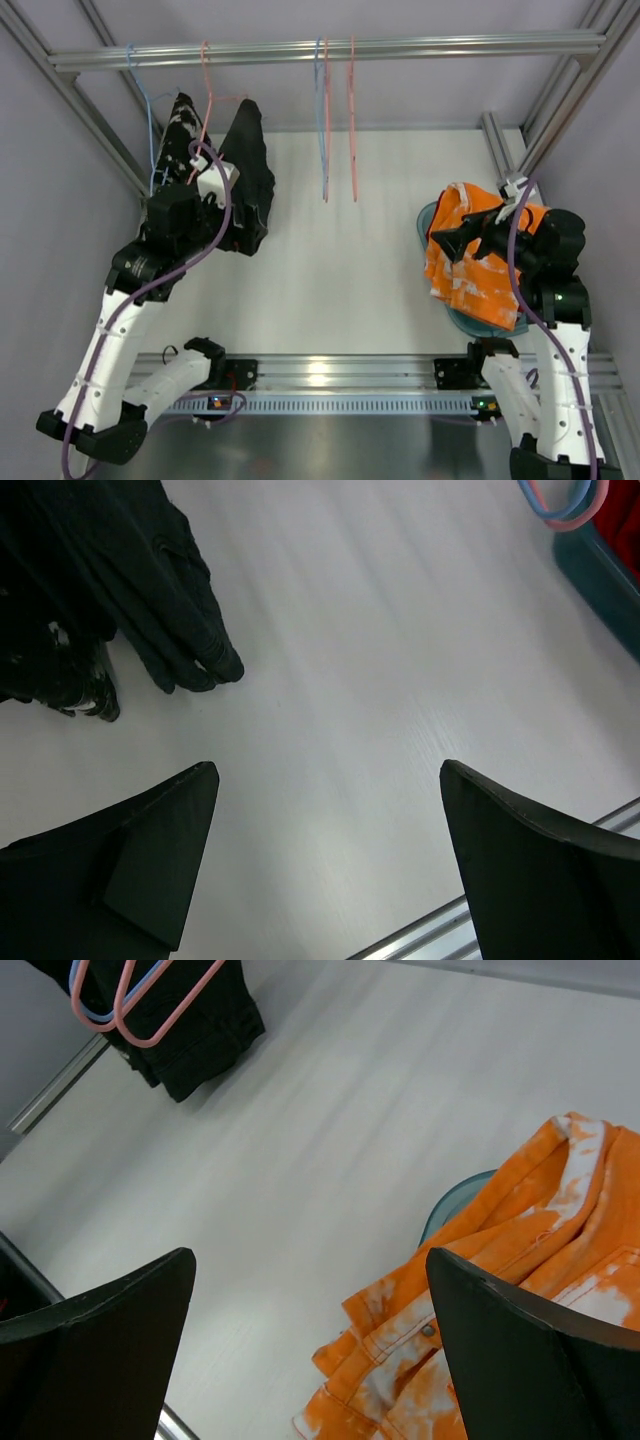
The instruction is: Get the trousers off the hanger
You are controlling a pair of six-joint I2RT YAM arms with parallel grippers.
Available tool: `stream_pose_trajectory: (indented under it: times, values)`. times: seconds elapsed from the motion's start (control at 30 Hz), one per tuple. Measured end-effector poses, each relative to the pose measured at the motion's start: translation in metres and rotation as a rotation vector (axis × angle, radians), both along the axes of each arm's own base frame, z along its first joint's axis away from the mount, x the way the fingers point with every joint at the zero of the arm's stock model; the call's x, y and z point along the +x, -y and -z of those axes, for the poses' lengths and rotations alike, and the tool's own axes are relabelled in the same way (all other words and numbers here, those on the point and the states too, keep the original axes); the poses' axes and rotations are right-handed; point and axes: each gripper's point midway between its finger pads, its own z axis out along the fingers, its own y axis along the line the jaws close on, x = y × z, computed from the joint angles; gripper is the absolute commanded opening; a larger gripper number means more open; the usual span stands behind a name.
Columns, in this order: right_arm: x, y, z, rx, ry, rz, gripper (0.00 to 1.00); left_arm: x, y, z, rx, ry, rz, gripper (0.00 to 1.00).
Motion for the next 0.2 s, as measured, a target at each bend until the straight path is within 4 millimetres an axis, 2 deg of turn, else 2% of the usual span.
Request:
stream_pose_trajectory:
  times: [0.2]
  values:
    - [-0.017, -0.009, -0.005, 0.013, 0.026, -0.056, 0.99, -0.009, -0.010, 0.001, 0.022, 0.012, -0.025, 0.99]
